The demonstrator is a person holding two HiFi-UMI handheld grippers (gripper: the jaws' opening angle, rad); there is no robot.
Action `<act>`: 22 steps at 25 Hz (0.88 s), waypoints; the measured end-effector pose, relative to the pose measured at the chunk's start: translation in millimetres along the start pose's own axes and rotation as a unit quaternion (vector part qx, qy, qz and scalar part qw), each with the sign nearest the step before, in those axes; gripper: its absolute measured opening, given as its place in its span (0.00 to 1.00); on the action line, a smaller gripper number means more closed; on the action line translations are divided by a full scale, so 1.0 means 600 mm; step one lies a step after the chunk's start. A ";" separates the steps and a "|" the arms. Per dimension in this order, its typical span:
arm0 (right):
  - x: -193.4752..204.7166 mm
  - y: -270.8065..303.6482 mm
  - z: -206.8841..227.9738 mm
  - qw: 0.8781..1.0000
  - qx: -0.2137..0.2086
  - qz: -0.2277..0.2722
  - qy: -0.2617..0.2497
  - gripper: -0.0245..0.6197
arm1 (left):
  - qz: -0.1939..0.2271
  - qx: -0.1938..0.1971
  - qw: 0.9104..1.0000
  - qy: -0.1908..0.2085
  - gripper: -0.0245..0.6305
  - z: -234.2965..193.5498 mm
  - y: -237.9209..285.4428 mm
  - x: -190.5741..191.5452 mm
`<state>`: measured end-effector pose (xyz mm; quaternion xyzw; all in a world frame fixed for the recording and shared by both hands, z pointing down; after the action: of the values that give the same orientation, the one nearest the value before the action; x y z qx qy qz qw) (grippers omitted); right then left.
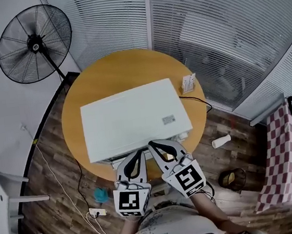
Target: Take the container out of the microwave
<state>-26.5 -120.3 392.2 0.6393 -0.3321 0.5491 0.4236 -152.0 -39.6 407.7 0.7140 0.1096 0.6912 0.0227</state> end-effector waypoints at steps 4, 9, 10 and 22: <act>0.005 0.003 0.000 1.000 0.018 -0.003 0.001 0.03 | -0.017 0.029 0.999 0.006 0.06 0.000 0.005 0.015; 0.013 0.000 0.002 0.999 0.045 -0.010 0.007 0.03 | -0.047 0.050 0.997 0.026 0.06 -0.004 0.014 0.044; 0.015 0.000 0.003 0.999 0.050 -0.012 0.007 0.03 | -0.053 0.052 0.997 0.031 0.06 -0.005 0.016 0.051; 0.029 -0.023 0.007 0.991 0.119 -0.049 0.023 0.03 | -0.121 0.077 0.988 0.064 0.06 -0.035 0.058 0.148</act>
<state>-9.5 -117.6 406.7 0.6878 -0.2232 0.5777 0.3787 -166.7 -59.3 502.2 0.6492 0.2491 0.7174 0.0438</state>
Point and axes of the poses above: the fingertips, and each gripper's own axes: y forward along the fingers, z to its right, x out of its underside, the point moved 10 cm from there along -y, backward along the fingers
